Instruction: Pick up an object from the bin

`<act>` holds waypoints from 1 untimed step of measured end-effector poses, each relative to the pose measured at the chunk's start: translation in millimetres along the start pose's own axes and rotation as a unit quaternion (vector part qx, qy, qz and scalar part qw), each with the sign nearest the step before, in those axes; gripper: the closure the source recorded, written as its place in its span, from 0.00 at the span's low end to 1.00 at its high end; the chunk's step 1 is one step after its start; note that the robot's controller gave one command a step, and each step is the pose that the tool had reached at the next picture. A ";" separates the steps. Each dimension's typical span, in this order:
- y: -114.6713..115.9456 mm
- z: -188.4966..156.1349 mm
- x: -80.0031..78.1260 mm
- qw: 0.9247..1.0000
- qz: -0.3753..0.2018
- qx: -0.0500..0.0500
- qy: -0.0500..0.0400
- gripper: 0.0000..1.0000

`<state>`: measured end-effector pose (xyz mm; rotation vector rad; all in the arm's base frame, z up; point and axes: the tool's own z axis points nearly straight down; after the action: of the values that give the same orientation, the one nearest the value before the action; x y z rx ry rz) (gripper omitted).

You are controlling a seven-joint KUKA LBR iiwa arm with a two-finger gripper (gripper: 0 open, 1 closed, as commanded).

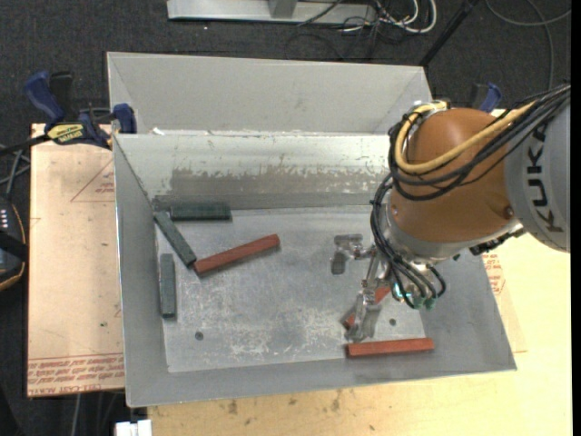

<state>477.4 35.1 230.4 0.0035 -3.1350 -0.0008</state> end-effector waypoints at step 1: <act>-0.2 -3.0 -1.4 1.000 0.001 0.000 -0.004 0.00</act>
Offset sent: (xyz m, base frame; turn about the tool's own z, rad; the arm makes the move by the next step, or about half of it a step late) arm 0.0171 -0.0880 -0.1604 -0.0186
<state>478.9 34.9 233.4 0.0008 -3.1421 -0.0015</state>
